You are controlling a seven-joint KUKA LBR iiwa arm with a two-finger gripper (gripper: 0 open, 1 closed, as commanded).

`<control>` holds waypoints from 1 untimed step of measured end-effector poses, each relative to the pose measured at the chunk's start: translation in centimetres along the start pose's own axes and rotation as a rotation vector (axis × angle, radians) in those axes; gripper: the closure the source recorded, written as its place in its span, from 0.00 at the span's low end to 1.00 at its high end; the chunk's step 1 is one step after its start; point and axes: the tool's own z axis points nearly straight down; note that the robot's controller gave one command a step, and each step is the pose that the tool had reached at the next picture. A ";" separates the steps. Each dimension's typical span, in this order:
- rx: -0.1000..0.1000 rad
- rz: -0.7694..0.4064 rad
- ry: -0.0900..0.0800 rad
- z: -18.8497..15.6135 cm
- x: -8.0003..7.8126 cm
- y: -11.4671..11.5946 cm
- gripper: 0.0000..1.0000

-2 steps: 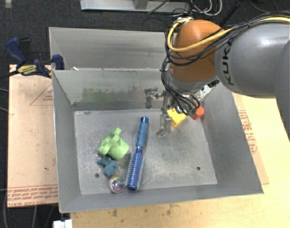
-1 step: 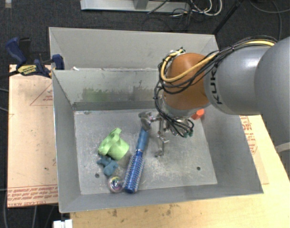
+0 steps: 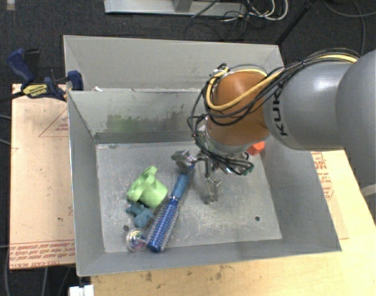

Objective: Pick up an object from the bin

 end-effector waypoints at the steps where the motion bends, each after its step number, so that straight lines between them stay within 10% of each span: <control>1: -0.001 0.002 0.002 -0.1 0.0 -0.1 1.00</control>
Offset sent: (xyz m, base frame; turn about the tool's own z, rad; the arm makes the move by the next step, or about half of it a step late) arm 0.0000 0.0000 0.0000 0.0000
